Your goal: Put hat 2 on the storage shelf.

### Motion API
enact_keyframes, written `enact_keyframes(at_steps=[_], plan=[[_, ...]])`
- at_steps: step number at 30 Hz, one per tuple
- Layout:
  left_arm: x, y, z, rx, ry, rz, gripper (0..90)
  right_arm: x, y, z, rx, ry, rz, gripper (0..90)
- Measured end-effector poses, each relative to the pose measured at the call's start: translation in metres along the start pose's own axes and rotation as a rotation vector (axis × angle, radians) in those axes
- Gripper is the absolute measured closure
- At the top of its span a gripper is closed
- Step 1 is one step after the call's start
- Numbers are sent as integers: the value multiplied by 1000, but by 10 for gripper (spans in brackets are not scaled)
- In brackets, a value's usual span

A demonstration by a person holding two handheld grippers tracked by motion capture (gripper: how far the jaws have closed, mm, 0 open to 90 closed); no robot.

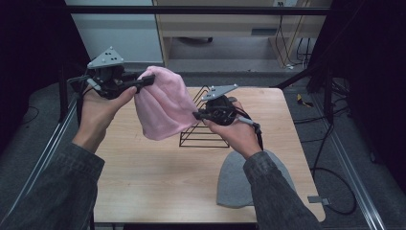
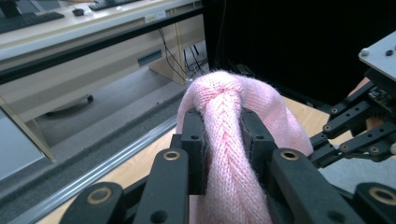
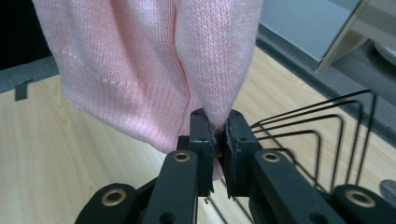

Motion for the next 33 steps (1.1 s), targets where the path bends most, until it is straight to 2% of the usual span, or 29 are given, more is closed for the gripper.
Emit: enact_keyframes(at_steps=[9,12,16,18,22,26,33], plan=[[-21,15,20,1,-34,1,745,-10,-21,2,12,-14,13,836],[-29,17,27,8,-50,5,746,-11,-30,3,15,-34,35,836],[-38,13,35,-18,-52,36,746,-9,-43,3,25,-55,64,836],[-42,12,39,-13,-64,35,746,-7,-49,2,29,-64,78,836],[-45,8,52,-13,-50,52,746,-1,-56,2,47,-54,85,836],[-46,9,65,1,-43,47,746,6,-61,5,62,-49,90,836],[-45,3,80,13,-30,65,745,19,-66,11,81,-39,90,835]])
Point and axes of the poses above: each handheld gripper's, and its own axes: z roughly forward along the jaws, x roughly out of its underside, y roughly to its left, the point moved 2 cm from there along z, roughly forward along the jaws, and after that the axes turned 13 degrees about y, right-handed, at the moved point
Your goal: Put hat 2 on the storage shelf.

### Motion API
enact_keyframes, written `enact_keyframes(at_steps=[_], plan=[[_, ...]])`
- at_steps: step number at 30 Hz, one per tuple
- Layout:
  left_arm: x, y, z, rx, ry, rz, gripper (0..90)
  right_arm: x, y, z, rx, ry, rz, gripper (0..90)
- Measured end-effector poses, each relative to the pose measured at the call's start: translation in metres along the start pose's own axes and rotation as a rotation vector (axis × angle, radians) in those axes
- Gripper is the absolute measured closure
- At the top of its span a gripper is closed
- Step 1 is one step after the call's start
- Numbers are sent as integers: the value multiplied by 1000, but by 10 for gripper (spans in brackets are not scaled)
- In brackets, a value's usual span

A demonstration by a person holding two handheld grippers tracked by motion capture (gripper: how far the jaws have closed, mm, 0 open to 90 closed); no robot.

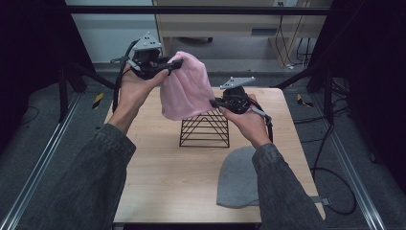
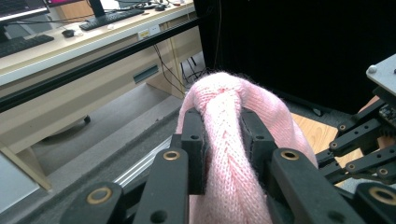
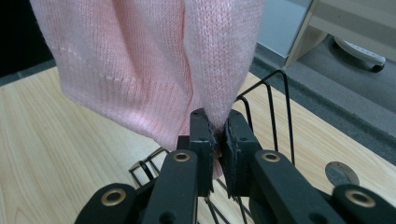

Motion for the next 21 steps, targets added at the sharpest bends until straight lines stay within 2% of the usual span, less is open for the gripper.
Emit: enact_keyframes(at_steps=[4,9,21], plan=[[0,-3,7,6,11,8,743,7,-2,3,8,4,8,836],[1,-8,15,21,1,3,743,14,-5,3,20,13,14,836],[9,-19,34,52,29,19,739,40,-9,8,29,25,28,836]])
Point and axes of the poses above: each handheld gripper's, and its own axes: z roughly forward along the jaws, x roughly out of its underside, y roughly to its left, the point moved 2 cm from there along z, roughly forward along the jaws, and after that the axes turned 13 degrees about y, right-handed, at the moved point
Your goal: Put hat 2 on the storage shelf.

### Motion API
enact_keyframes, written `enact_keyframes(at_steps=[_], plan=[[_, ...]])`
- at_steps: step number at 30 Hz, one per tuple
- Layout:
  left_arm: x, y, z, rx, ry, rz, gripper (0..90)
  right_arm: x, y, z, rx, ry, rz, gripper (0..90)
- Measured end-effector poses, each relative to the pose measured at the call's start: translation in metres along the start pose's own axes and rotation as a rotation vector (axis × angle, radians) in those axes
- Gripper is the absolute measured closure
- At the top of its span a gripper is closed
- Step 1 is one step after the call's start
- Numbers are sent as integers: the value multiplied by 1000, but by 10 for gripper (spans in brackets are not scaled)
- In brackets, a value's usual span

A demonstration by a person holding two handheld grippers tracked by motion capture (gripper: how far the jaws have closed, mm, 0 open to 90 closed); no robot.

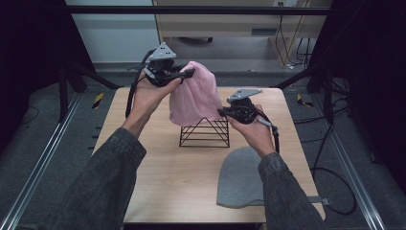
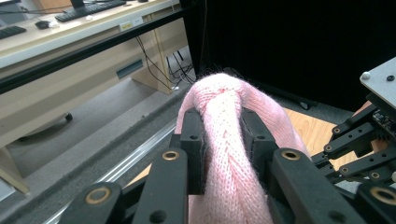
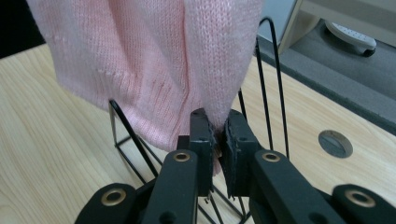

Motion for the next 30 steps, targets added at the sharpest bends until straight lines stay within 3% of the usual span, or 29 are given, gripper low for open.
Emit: enact_keyframes(at_steps=[11,30], plan=[[3,-12,16,21,18,17,735,22,-6,4,5,13,28,837],[14,-16,24,42,36,22,724,34,-10,5,9,31,42,835]])
Point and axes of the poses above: each handheld gripper's, and its own axes: z roughly forward along the jaws, x roughly out of its underside, y roughly to its left, the point moved 2 cm from there along z, roughly forward along the jaws, and after that the axes turned 13 degrees about y, right-handed, at the moved point
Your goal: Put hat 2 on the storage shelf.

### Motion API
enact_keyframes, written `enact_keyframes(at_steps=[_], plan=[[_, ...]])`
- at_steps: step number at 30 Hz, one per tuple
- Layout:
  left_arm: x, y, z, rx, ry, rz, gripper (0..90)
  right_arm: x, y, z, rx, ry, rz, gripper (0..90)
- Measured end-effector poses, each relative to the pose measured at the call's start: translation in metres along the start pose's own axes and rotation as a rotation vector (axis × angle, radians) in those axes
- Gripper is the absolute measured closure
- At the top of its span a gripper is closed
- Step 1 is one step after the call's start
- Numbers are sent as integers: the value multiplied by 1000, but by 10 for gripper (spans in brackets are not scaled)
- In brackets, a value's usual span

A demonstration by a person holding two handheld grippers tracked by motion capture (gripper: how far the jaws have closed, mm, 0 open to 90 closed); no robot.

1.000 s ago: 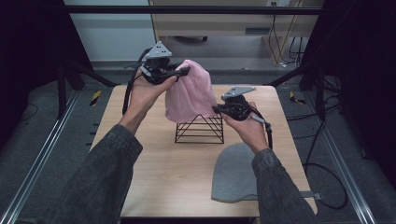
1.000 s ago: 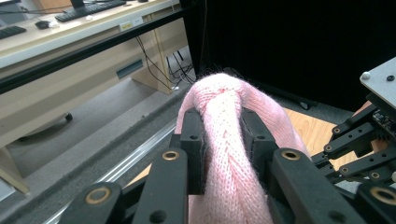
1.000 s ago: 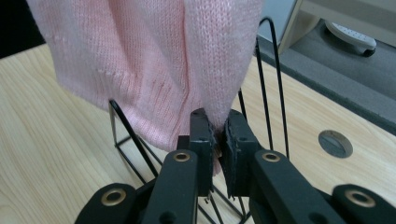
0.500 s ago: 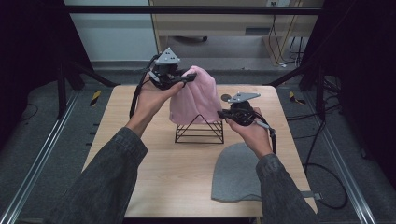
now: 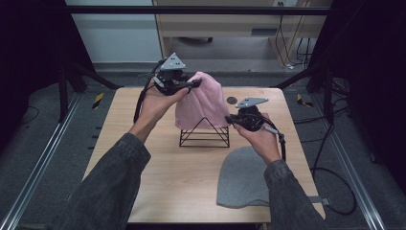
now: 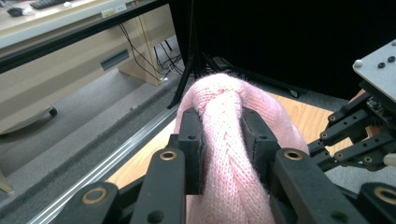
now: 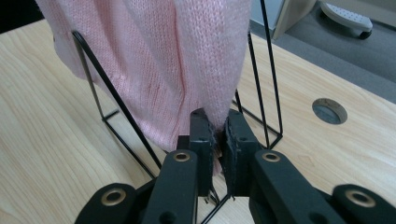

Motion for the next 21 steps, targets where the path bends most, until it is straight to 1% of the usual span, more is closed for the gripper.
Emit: enact_keyframes(at_steps=[6,10,12,15,16,18,19,21], plan=[[5,-3,7,9,11,-1,722,7,-2,4,13,18,4,835],[11,-5,13,18,30,8,719,17,-3,11,11,34,14,835],[14,-7,17,27,44,12,718,20,-3,13,12,39,13,835],[16,-9,19,32,49,18,718,24,-3,17,14,50,14,834],[18,-10,21,35,55,20,718,28,-3,20,11,57,18,833],[21,-12,24,43,71,25,718,30,-4,22,10,64,21,833],[23,-14,25,48,66,19,718,32,-4,24,9,71,24,832],[24,-15,26,54,64,20,718,33,-3,25,8,75,23,832]])
Point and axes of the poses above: each handheld gripper's, and its own axes: z roughly forward along the jaws, x roughly out of its underside, y roughly to its left, the point moved 2 cm from there along z, roughly forward along the jaws, and after that the axes turned 13 degrees about y, right-handed, at the moved point
